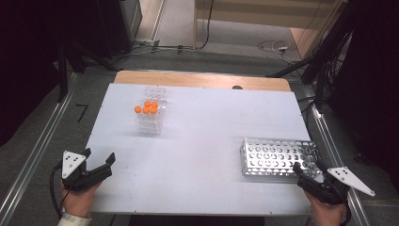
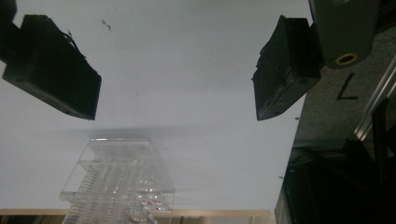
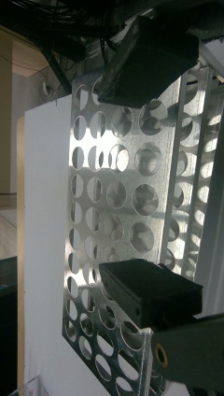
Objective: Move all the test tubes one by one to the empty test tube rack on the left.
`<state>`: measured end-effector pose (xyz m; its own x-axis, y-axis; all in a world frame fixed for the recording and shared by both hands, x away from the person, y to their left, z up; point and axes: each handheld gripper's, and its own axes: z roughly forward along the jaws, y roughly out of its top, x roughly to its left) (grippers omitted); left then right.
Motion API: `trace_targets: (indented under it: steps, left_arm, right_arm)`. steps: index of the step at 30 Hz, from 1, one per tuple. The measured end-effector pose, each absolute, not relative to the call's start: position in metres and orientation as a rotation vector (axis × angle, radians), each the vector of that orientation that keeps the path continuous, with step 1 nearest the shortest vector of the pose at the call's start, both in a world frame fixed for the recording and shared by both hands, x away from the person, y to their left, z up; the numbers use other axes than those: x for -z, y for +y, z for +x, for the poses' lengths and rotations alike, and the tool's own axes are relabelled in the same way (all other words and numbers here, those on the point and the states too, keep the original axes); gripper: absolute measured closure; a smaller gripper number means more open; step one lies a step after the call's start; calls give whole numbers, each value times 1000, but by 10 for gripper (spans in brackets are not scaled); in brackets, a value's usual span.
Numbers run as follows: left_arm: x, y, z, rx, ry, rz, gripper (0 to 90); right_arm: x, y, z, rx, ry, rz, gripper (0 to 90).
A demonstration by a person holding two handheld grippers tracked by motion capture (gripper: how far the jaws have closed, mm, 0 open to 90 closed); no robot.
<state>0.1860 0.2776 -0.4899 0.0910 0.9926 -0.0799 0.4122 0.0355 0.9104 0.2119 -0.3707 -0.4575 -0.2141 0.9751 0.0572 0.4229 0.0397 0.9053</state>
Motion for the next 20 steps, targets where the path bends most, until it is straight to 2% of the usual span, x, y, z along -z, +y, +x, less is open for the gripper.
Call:
trace_targets:
  steps: [20]
  left_arm:
    - [494,278,189,-837,1473,1527,155]
  right_arm:
    - [457,-383,206,-1148,1654,1456,141]
